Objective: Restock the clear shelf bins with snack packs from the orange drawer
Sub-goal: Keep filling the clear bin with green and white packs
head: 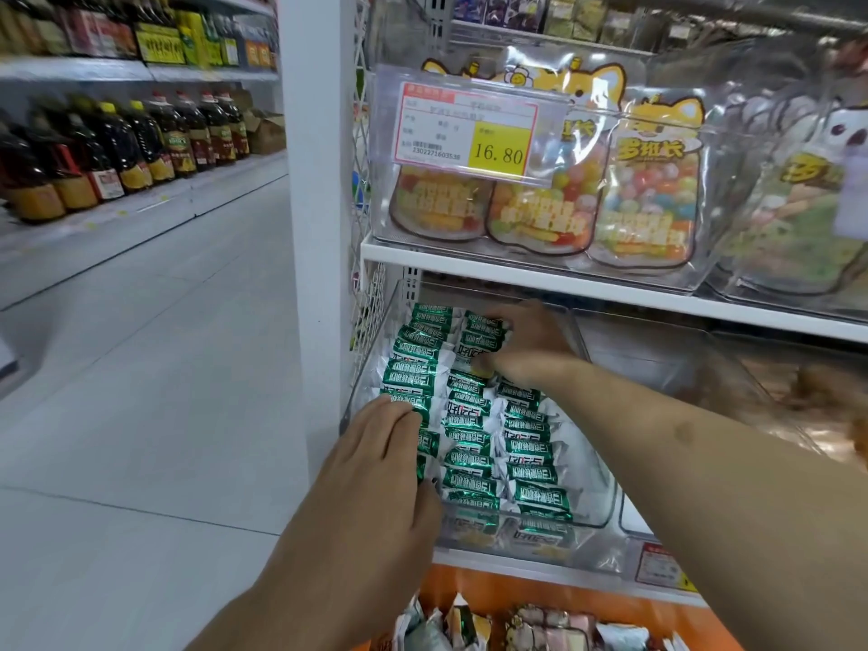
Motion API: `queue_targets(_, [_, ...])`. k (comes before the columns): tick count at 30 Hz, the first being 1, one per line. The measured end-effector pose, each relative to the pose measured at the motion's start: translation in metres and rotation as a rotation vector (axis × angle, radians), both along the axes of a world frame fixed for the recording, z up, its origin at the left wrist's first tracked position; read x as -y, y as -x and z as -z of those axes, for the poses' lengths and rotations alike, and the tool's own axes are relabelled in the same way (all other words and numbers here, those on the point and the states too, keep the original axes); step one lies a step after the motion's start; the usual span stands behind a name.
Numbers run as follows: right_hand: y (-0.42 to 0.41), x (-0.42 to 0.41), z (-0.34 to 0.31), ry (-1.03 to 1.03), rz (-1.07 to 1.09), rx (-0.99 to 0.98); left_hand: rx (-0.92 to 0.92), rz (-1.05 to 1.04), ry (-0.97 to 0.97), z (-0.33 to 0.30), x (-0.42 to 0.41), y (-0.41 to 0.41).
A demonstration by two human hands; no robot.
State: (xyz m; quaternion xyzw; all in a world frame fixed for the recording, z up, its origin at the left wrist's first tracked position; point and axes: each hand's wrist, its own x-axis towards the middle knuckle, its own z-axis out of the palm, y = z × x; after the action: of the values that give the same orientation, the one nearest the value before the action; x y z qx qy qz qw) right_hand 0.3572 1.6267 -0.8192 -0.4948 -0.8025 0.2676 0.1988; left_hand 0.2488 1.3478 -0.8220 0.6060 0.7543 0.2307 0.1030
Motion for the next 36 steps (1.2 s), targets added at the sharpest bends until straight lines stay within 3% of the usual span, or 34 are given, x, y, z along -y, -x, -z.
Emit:
queue_targets(11, [0.003,0.000,0.007,-0.012,0.045,0.104,-0.003,-0.006,0.005,0.001,0.000,-0.001])
queue_targets(25, [-0.013,0.045,-0.029,-0.075,-0.009,0.173,-0.022,0.017,-0.072,-0.006,0.006,-0.003])
queue_targets(31, [-0.051,0.107,-0.061,-0.086,-0.068,0.063,-0.015,0.067,-0.142,-0.017,0.018,-0.015])
queue_targets(36, [-0.107,0.182,-0.069,-0.143,-0.116,-0.056,0.096,0.121,-0.147,-0.034,0.044,-0.045])
